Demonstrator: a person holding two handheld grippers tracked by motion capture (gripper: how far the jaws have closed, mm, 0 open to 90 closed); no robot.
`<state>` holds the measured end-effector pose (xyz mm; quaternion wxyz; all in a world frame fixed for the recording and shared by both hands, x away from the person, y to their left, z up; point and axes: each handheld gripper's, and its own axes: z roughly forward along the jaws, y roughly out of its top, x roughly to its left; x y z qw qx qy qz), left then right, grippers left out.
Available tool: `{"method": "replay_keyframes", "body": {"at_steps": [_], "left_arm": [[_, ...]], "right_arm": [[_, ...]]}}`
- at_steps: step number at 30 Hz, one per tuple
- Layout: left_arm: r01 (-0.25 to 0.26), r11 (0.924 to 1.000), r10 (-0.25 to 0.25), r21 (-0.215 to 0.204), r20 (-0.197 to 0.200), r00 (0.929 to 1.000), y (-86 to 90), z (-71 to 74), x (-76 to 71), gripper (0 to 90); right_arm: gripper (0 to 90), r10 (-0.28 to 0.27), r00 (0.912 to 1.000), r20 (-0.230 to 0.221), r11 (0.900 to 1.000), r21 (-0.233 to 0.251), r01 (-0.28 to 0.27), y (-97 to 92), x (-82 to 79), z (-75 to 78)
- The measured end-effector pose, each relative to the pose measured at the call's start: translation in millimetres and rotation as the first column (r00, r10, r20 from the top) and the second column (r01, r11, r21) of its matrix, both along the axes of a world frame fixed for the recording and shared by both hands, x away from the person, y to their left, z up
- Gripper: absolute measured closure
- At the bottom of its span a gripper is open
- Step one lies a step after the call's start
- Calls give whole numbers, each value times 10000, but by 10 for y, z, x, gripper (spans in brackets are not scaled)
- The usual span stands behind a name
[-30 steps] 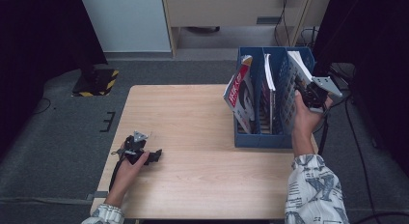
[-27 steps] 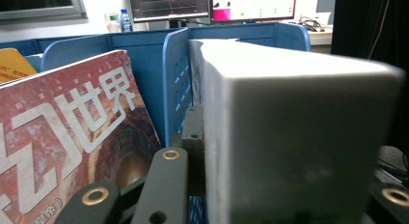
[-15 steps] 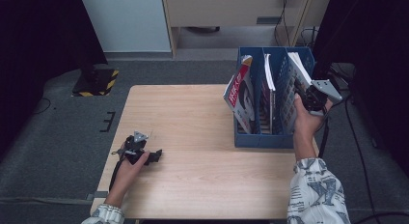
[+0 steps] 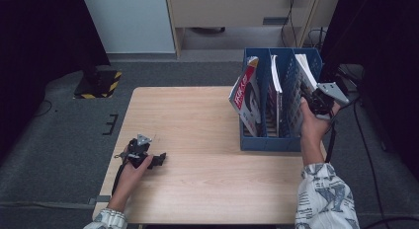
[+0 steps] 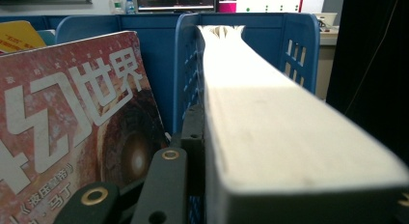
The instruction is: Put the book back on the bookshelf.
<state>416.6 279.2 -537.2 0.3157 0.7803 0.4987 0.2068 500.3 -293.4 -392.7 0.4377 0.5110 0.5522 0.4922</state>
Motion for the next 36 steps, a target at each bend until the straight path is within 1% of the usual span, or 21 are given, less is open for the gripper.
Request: {"method": "replay_keyframes", "body": {"at_steps": [4,6,8,15,18,19,20,22,24,27,31,34,36], "left_arm": [[-2,10000,2,-4,-1,10000,0,0,0,1],[-17,10000,17,-26,7,10000,-2,-1,0,1],[1,10000,-1,-2,-3,10000,0,0,0,2],[23,10000,-23,-10,-4,10000,-1,0,4,1],[33,10000,-33,-6,-3,10000,-1,0,5,1],[31,10000,-31,-8,-4,10000,-1,0,5,1],[39,10000,-39,-1,-1,10000,-1,0,5,1],[64,10000,-64,1,-2,10000,-2,0,9,1],[81,10000,-81,-3,-4,10000,-4,-1,12,1],[86,10000,-86,-3,-6,10000,-5,0,13,0],[85,10000,-85,-5,-3,10000,-5,-1,13,0],[86,10000,-86,-2,-4,10000,-5,-1,13,1],[87,10000,-87,-4,-4,10000,-5,-1,13,1]], "right_arm": [[731,3,10000,8,10000,32,-3,-4,12,5],[731,63,10000,45,9999,161,-64,-9,23,5],[732,62,10000,34,9999,140,-63,-6,30,11],[735,9,10000,-14,9994,-349,-9,14,24,20],[735,-423,9991,-10,9965,-725,422,30,22,28],[736,-406,9992,13,9961,-788,405,36,28,25],[736,-448,9990,21,9940,-998,447,43,35,23],[736,-514,9987,42,9923,-1125,516,48,48,30],[736,-438,9990,82,9928,-1110,444,30,68,43],[735,-472,9989,77,9935,-1031,478,8,75,31],[735,-433,9990,123,9905,-1301,445,35,53,11],[734,-450,9989,152,9893,-1384,467,53,33,-2],[733,-424,9989,187,9899,-1344,445,55,27,-8]]}}
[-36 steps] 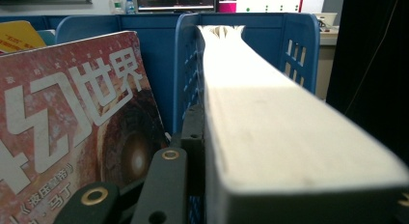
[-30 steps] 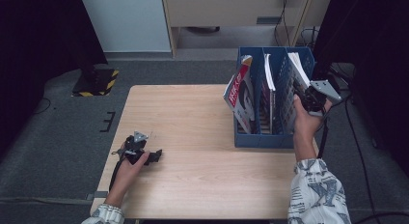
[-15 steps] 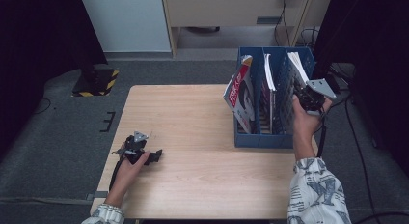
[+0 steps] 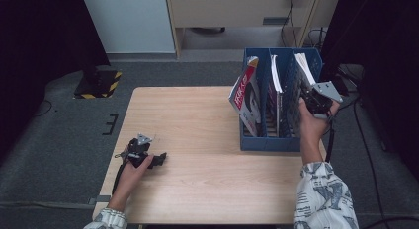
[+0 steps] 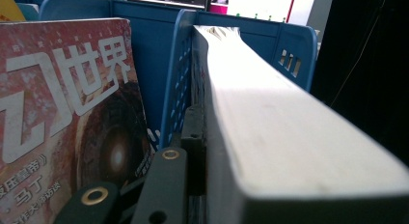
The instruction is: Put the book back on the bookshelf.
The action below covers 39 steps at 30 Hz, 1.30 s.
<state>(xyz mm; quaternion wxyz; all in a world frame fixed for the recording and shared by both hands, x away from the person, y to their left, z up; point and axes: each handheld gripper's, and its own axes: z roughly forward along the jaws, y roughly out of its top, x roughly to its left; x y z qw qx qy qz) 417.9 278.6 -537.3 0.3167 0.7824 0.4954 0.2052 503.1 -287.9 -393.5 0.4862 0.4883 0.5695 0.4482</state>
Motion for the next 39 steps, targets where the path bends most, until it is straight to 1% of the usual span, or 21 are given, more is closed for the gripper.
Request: {"method": "replay_keyframes", "body": {"at_steps": [6,14,22,25,34,39], "left_arm": [[-2,10000,2,0,0,10000,0,0,0,1],[0,10000,0,0,-1,10000,0,0,0,1],[1,10000,-1,2,-1,10000,0,0,0,1],[0,10000,0,-1,-1,10000,0,0,0,1],[0,10000,0,-1,-1,10000,0,0,0,1],[-2,10000,2,-3,-2,10000,0,0,0,1]], "right_arm": [[732,193,9998,8,9998,28,-193,16,-18,-4],[730,351,9993,-99,9992,-194,-353,82,-27,-1],[722,503,9984,-252,9987,-33,-504,81,-31,8],[714,556,9982,-245,9985,31,-555,83,-33,8],[653,722,9971,-251,9970,284,-715,60,-44,16],[611,846,9959,-334,9958,373,-833,54,-42,7]]}}
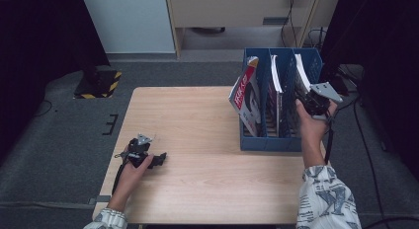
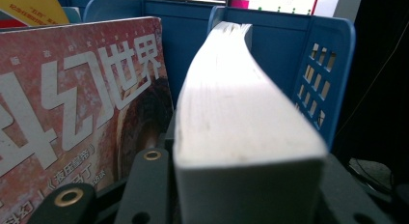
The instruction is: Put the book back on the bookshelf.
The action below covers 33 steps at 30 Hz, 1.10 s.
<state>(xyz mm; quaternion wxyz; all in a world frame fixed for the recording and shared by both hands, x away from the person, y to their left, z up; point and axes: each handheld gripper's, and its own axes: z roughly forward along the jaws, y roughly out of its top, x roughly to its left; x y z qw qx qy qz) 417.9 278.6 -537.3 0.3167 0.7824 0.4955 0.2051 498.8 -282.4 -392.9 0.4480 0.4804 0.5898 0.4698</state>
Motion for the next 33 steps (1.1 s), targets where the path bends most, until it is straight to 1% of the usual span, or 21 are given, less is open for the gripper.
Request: {"method": "replay_keyframes", "body": {"at_steps": [4,10,13,14,16,18,22,27,33], "left_arm": [[2,10000,-2,3,0,10000,0,0,0,1],[2,10000,-2,2,-1,10000,0,0,0,1],[2,10000,-2,2,-2,10000,0,0,0,1],[1,10000,-1,1,1,10000,0,0,1,0],[2,10000,-2,2,0,10000,0,0,1,0],[3,10000,-3,3,0,10000,0,0,1,0],[9,10000,-9,-3,0,10000,-1,0,3,0],[9,10000,-9,-4,-1,10000,-1,0,3,0],[11,10000,-11,-3,-1,10000,-1,0,3,0]], "right_arm": [[548,35,9999,-107,9999,163,-34,-6,5,-16],[446,131,9998,-124,9993,364,-126,-24,-6,-27],[383,116,9997,-221,9987,505,-105,-36,-9,-30],[366,112,9995,-306,9980,629,-93,-45,-12,-30],[344,138,9991,-393,9971,755,-108,-60,-16,-30],[329,149,9987,-484,9969,777,-111,-70,-24,-31],[293,257,9979,-593,9949,986,-197,-91,-39,-35],[271,365,9966,-737,9948,974,-292,-100,-53,-37],[251,325,9966,-758,9966,782,-265,-108,-84,-42]]}}
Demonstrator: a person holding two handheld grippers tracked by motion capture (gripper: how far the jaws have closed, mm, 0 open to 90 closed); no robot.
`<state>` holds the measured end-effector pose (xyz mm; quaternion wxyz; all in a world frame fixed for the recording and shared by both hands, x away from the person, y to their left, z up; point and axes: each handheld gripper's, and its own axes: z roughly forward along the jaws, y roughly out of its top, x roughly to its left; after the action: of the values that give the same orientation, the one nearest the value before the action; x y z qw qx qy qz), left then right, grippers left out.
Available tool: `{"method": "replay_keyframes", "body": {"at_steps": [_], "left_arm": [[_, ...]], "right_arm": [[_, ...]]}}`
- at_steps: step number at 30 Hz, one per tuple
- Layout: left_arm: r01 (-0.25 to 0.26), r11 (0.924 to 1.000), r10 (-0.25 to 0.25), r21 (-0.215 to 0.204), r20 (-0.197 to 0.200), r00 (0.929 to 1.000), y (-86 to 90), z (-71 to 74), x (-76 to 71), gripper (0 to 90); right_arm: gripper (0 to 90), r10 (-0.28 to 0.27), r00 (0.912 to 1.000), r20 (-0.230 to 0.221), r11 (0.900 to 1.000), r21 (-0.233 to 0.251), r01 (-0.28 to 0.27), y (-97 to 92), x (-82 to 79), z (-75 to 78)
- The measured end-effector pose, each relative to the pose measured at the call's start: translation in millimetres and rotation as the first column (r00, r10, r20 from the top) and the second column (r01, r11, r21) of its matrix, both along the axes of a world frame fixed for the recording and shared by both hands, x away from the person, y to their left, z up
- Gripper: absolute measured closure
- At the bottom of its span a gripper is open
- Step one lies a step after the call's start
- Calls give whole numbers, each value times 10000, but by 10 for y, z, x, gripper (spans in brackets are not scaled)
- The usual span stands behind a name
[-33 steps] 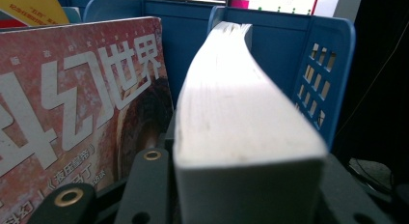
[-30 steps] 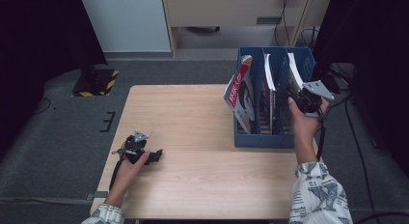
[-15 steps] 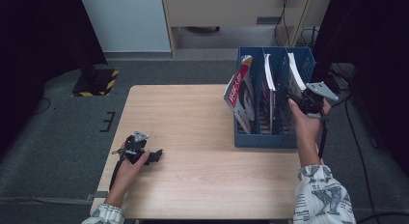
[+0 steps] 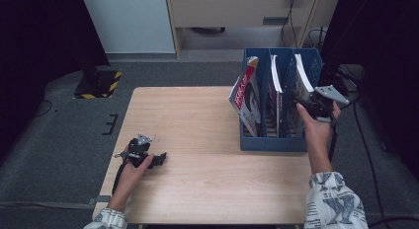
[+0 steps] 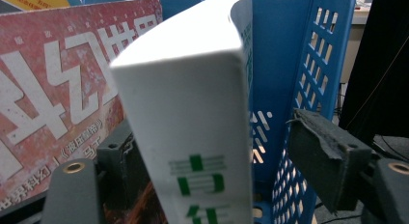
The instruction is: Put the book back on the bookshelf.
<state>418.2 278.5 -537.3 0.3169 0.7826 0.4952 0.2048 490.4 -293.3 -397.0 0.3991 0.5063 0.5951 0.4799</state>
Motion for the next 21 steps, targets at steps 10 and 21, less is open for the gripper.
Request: {"method": "replay_keyframes", "body": {"at_steps": [10,21], "left_arm": [[-1,10000,1,1,-1,10000,0,0,0,0],[-2,10000,2,2,4,10000,-1,0,-1,1]], "right_arm": [[202,24,9999,-126,10000,37,-24,-31,-66,-13],[186,-91,9998,-189,9998,-149,88,-87,-163,-18]]}}
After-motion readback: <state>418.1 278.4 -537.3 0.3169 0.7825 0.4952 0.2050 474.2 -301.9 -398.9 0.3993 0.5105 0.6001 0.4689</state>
